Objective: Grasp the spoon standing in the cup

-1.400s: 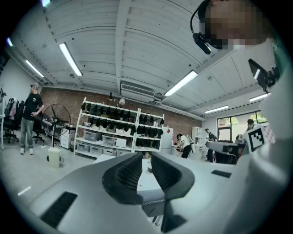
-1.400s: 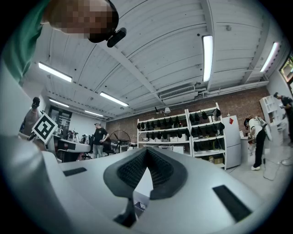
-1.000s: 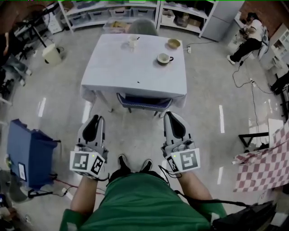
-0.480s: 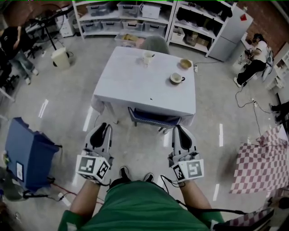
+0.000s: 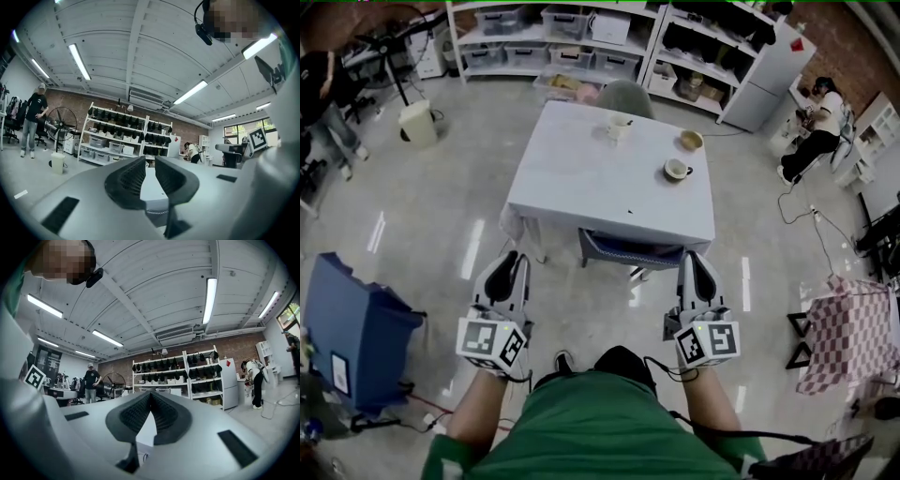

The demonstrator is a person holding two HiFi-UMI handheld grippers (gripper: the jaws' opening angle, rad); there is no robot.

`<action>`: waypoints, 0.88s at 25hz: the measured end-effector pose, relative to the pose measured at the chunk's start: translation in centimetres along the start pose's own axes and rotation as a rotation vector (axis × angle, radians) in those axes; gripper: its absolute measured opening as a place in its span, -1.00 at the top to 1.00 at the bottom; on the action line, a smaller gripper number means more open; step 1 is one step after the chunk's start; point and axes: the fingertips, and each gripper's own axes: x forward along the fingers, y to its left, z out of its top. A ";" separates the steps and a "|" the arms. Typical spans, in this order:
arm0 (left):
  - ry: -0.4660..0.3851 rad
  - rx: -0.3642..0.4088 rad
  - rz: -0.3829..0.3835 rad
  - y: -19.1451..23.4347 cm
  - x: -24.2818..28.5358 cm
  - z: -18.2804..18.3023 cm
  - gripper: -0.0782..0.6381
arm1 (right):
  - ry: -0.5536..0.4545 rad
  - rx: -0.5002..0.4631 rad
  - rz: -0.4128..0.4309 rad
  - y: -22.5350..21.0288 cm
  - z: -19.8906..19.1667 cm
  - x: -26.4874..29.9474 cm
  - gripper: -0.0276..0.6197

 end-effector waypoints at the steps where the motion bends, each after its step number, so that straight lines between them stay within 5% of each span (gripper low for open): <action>1: 0.002 -0.003 0.000 0.7 -0.2 -0.2 0.57 | 0.006 0.003 -0.002 0.5 -0.3 0.2 0.84; 10: 0.016 -0.011 0.057 6.8 2.5 -0.6 0.57 | 0.016 0.030 0.002 1.2 -2.2 7.0 0.85; 22: -0.007 0.067 0.116 12.0 16.8 4.3 0.58 | -0.016 0.059 0.032 -4.4 -2.1 22.0 0.85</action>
